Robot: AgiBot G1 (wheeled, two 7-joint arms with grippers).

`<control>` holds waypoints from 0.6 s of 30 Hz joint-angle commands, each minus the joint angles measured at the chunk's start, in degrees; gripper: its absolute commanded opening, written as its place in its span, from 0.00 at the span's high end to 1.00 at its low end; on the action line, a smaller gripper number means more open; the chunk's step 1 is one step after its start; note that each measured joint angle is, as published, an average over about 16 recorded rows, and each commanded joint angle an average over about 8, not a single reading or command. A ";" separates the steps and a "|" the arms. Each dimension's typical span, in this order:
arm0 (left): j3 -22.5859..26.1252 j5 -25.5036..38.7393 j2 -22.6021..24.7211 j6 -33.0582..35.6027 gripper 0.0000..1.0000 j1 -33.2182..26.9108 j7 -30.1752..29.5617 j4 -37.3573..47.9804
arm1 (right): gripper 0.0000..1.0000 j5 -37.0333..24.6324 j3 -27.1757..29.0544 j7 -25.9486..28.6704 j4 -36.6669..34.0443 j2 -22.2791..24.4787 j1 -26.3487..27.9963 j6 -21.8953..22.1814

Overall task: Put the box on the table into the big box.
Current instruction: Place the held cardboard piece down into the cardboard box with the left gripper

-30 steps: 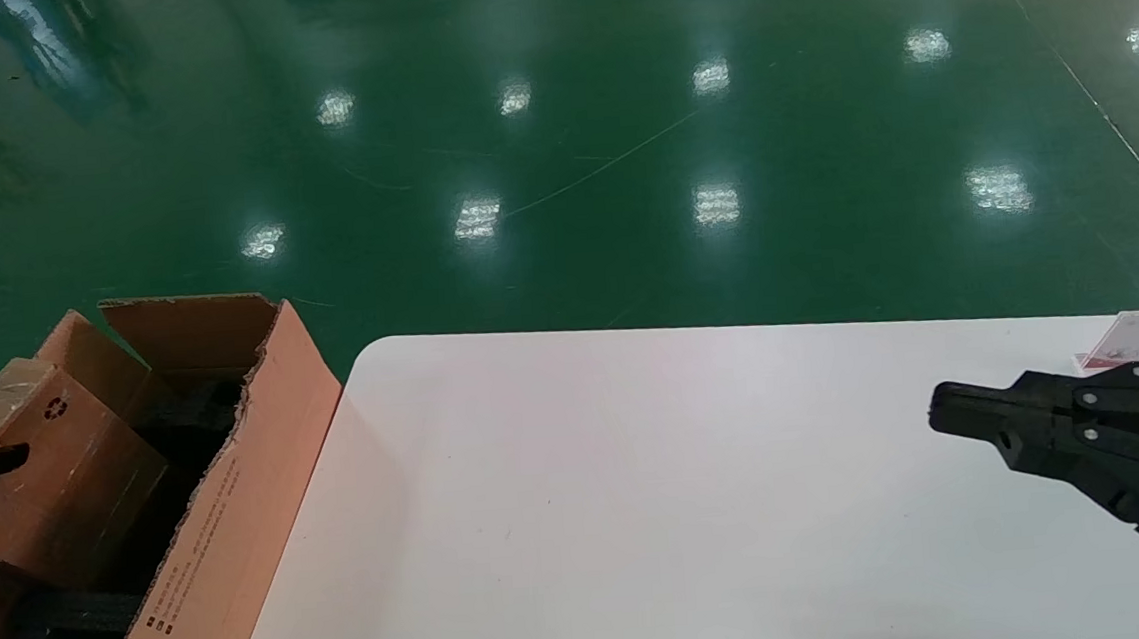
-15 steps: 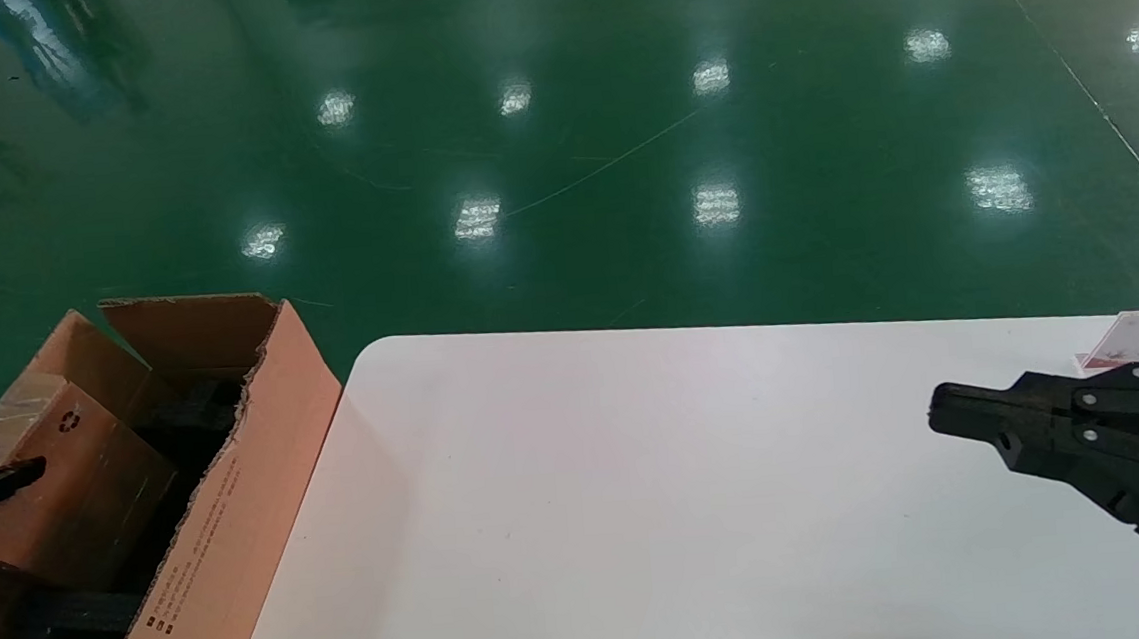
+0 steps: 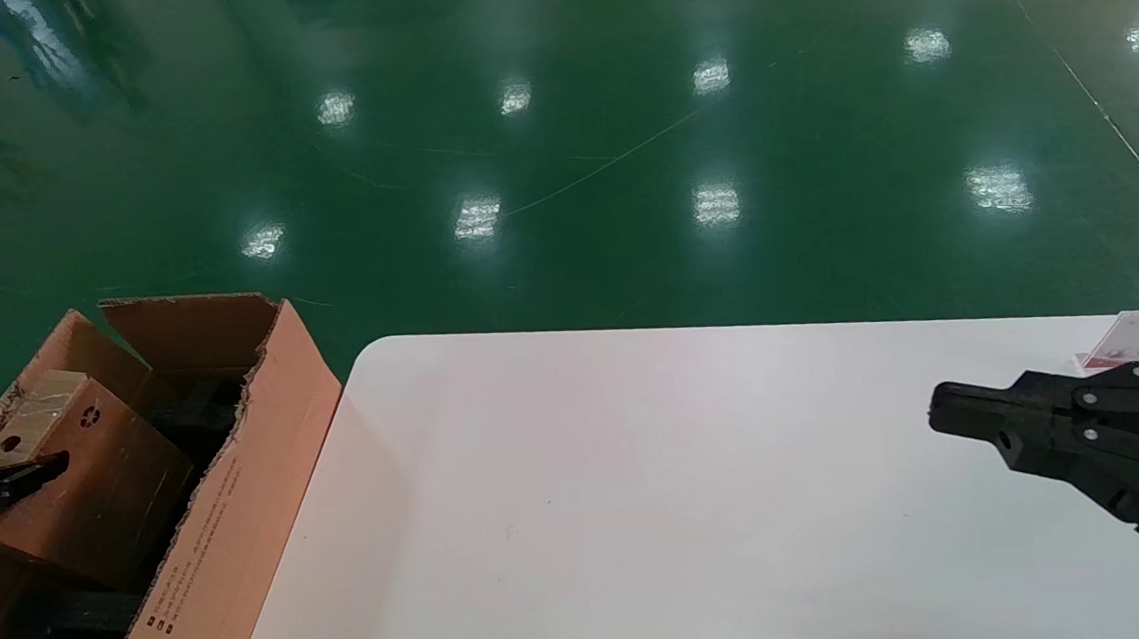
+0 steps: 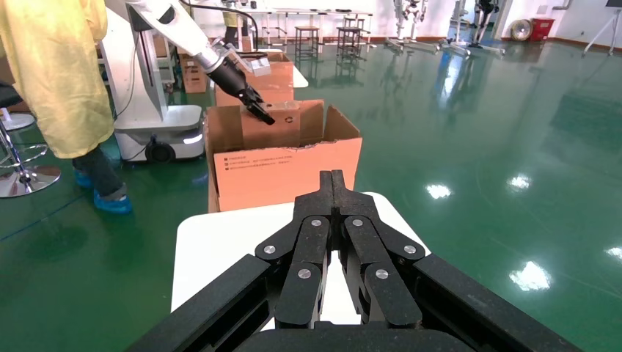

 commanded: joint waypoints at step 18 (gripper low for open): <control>11.59 -1.55 5.97 -4.27 1.00 -21.04 13.96 23.02 | 0.00 0.00 -0.01 0.00 0.00 0.00 0.00 0.00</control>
